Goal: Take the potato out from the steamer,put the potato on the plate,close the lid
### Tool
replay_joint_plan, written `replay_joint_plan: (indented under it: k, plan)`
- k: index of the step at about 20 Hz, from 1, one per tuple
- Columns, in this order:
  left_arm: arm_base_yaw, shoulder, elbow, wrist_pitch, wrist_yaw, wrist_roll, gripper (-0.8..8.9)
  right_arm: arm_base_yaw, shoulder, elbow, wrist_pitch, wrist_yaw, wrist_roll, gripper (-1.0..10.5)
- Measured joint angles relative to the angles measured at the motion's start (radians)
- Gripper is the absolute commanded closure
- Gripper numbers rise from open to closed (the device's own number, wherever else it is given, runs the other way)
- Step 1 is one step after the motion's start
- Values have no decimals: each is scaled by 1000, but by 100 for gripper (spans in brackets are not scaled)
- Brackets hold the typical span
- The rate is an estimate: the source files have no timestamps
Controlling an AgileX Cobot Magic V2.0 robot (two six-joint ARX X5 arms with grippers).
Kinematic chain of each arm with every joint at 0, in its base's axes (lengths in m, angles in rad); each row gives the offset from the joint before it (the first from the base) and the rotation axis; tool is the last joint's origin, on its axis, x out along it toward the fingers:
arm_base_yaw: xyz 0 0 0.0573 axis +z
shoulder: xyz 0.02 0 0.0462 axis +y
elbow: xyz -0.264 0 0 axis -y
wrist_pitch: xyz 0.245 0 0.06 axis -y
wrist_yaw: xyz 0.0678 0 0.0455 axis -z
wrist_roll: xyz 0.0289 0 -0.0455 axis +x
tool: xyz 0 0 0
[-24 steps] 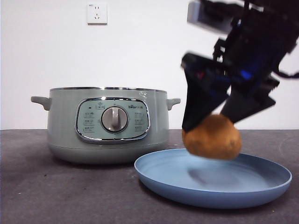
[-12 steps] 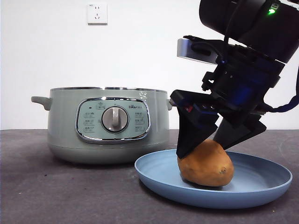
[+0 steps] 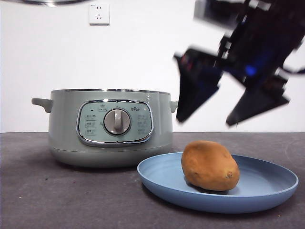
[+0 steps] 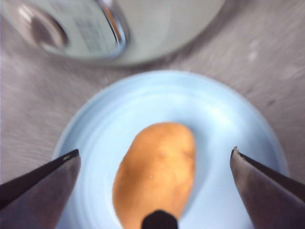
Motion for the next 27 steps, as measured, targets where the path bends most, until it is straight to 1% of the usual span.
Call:
replay_joint_plan:
  k: [3, 6, 10, 12, 14, 19, 27]
  plan:
    - [-23, 120, 0, 105, -1, 5, 822, 0, -167, 7, -81, 16, 0, 380]
    - [-50, 237, 0, 203, -1, 21, 822, 0, -345, 8, -169, 82, 3, 380]
    - [-81, 390, 0, 313, -1, 30, 822, 0, -557, 9, -242, 94, 8, 380]
    - [-89, 450, 0, 349, -2, 31, 822, 0, -626, 11, -286, 124, 9, 380]
    - [-90, 497, 0, 378, -7, 32, 822, 0, -671, 11, -321, 142, 11, 380]
    - [-90, 577, 0, 399, -36, 34, 822, 0, -695, 13, -374, 142, 11, 380]
    - [-91, 586, 0, 450, -55, 37, 822, 0, -695, 13, -376, 142, 10, 380]
